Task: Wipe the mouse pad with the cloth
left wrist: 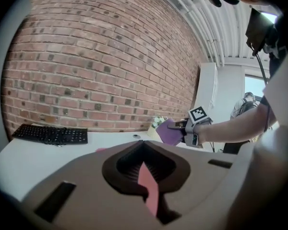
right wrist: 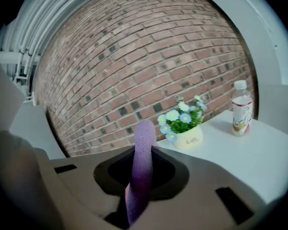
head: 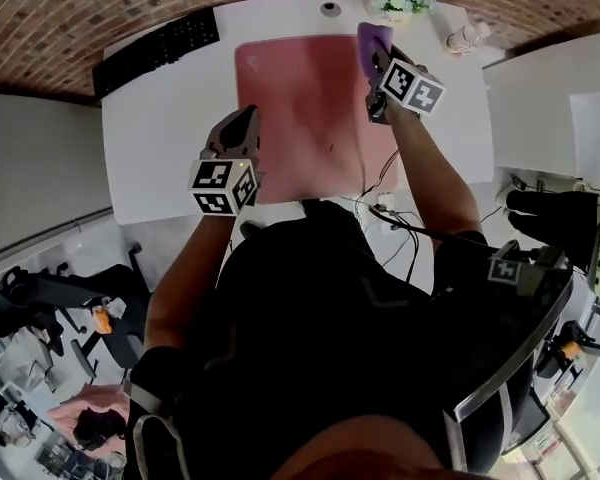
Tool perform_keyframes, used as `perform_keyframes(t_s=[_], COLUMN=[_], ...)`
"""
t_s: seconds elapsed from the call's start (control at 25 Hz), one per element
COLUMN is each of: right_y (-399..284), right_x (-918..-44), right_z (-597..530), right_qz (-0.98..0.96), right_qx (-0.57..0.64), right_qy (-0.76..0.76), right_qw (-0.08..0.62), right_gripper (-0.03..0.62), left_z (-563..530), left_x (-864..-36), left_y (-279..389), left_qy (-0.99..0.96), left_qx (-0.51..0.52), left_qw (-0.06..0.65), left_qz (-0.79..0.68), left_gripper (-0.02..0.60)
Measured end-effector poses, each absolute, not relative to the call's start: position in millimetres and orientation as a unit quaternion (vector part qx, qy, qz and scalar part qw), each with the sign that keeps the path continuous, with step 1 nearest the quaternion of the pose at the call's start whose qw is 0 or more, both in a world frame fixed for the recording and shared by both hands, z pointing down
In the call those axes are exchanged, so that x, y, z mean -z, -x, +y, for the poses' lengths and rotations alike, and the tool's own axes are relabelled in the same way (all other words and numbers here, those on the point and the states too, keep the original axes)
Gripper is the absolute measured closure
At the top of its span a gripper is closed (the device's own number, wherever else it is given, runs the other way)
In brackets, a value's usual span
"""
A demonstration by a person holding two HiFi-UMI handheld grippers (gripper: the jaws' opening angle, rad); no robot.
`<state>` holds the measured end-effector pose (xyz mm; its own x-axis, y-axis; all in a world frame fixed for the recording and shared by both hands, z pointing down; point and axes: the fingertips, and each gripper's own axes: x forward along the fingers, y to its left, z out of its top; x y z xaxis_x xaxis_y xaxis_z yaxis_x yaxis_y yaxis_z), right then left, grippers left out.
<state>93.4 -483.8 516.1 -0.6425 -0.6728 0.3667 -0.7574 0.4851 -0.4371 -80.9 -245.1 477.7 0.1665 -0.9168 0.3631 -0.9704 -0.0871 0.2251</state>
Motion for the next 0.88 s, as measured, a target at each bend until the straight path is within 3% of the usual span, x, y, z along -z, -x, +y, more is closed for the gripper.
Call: perform_keyframes(t_s=[0.36,0.88], right_y=[-165,-112], right_x=[-578,-628], right_z=[-539,-535], right_qz=[-0.819,-0.821], right_qx=[-0.263,-0.285], right_qy=[-0.49,-0.461], right_qw=[0.142,0.183], right_gripper=[0.536,0.536], left_z=[-272,-261], left_x=[-493,-502], left_y=[72,93], left_qy=[-0.726,-0.701], left_qx=[-0.078,-0.089], left_qw=[0.237,0.246], left_qz=[-0.64,-0.664], left_gripper=[0.577,0.577])
